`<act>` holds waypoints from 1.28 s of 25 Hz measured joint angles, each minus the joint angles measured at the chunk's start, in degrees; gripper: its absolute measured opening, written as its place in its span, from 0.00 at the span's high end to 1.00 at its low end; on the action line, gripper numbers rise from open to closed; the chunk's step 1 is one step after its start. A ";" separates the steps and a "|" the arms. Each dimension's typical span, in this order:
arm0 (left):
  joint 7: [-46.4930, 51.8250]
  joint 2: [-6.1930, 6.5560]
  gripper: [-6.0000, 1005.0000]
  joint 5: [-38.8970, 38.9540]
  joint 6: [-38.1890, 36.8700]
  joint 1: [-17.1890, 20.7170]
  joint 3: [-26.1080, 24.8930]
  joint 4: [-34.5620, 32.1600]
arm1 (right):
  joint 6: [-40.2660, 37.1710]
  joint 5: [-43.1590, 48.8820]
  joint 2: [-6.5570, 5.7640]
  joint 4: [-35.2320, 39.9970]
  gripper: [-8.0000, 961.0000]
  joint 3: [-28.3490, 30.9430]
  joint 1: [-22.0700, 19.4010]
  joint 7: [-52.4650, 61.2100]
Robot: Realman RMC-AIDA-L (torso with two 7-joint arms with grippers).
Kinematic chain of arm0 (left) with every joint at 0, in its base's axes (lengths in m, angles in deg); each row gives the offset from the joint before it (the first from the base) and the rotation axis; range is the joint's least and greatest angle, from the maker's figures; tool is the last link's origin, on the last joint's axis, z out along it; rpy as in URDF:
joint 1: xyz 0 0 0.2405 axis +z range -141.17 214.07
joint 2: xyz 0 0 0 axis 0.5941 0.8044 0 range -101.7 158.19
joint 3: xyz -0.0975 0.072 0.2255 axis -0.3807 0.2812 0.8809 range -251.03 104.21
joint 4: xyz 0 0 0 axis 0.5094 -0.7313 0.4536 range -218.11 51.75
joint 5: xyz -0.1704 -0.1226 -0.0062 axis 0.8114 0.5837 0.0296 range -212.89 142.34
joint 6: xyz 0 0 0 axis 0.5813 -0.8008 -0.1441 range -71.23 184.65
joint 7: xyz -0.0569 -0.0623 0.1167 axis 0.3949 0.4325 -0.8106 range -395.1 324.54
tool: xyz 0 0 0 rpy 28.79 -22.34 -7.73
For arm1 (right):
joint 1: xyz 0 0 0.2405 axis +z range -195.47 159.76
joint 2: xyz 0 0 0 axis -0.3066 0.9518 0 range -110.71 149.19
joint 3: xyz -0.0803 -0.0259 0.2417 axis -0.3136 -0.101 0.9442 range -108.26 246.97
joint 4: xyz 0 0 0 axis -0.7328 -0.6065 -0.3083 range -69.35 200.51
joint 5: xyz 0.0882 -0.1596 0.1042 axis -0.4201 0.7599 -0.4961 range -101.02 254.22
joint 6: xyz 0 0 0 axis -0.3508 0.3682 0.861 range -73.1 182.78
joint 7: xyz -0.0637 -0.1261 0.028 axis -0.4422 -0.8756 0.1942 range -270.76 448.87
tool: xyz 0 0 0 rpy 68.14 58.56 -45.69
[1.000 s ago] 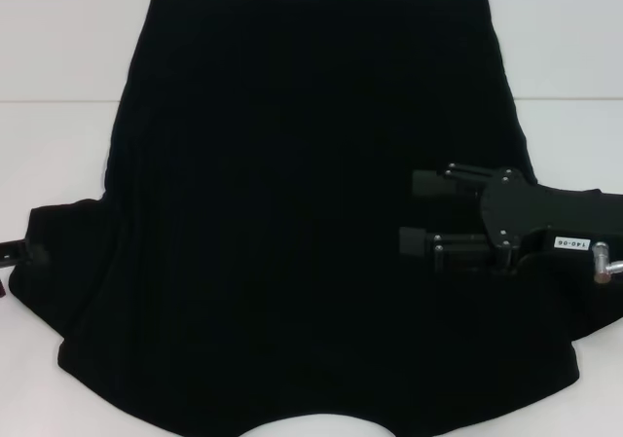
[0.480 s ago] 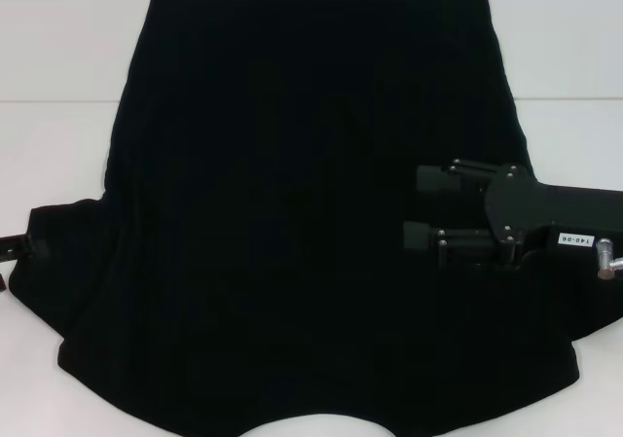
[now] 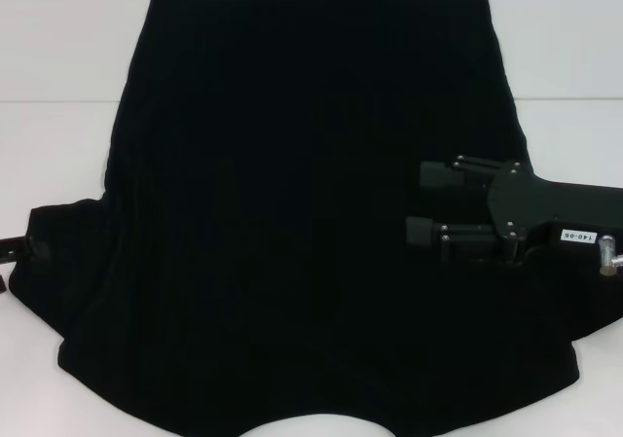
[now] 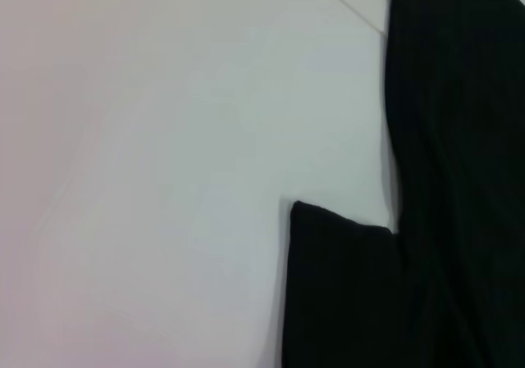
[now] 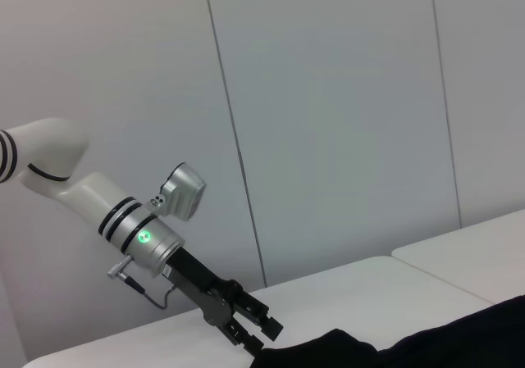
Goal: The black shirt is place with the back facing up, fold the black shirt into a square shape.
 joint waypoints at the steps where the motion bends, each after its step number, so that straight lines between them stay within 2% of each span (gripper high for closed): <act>1: 0.00 -0.04 0.07 0.00 0.01 0.00 0.25 0.00 | 0.00 0.00 0.00 0.00 0.08 0.02 0.00 -0.01; 31: -1.07 0.07 0.07 -0.21 -0.54 -0.93 1.47 1.12 | -0.03 0.01 0.00 0.00 0.08 1.16 0.00 -0.25; 32: -1.31 0.10 0.10 -0.21 -0.26 -0.91 1.63 1.11 | -0.03 0.00 0.00 0.00 0.08 1.28 0.00 -0.26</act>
